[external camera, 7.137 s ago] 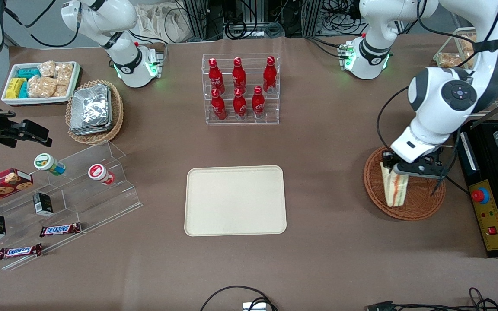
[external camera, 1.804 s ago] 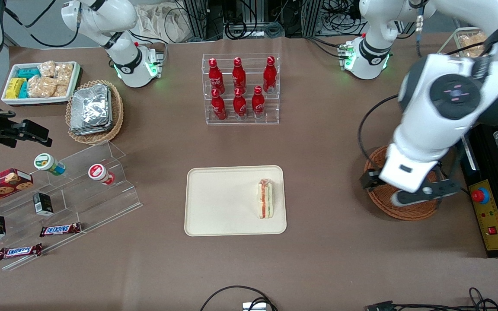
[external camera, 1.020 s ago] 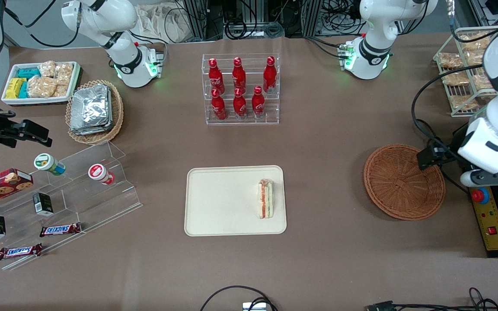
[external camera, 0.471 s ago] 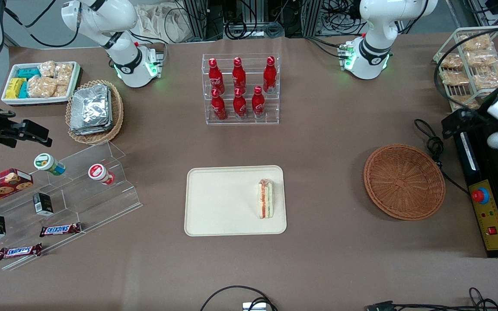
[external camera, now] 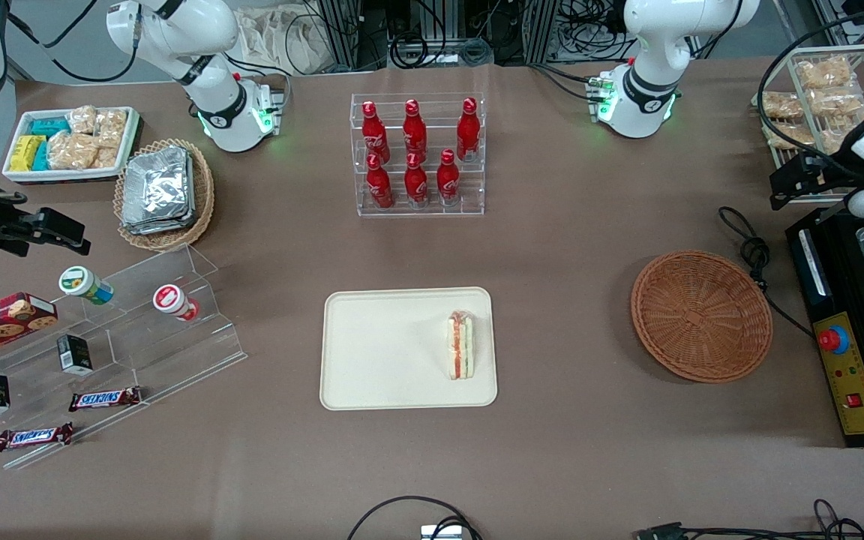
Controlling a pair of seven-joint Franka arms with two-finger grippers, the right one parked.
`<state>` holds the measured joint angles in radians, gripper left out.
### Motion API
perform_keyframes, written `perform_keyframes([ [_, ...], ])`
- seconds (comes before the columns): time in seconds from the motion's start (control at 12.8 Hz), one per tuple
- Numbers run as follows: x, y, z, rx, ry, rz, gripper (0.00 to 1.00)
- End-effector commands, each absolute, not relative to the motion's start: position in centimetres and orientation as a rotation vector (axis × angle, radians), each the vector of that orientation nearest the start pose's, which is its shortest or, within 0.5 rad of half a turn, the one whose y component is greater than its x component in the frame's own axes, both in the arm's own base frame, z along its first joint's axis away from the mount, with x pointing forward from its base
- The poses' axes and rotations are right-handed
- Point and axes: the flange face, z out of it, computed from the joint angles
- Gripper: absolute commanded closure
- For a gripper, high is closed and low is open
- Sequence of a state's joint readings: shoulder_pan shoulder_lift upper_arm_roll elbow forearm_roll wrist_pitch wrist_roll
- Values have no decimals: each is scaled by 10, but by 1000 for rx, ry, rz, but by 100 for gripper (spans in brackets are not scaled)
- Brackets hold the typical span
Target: Place sandwich from basket to tray
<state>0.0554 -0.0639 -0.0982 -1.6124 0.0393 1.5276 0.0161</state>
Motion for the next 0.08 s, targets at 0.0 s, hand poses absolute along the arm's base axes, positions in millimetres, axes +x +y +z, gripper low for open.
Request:
perform_keyframes([
  [0.0,518,-21,635,-3104,100,43,0],
])
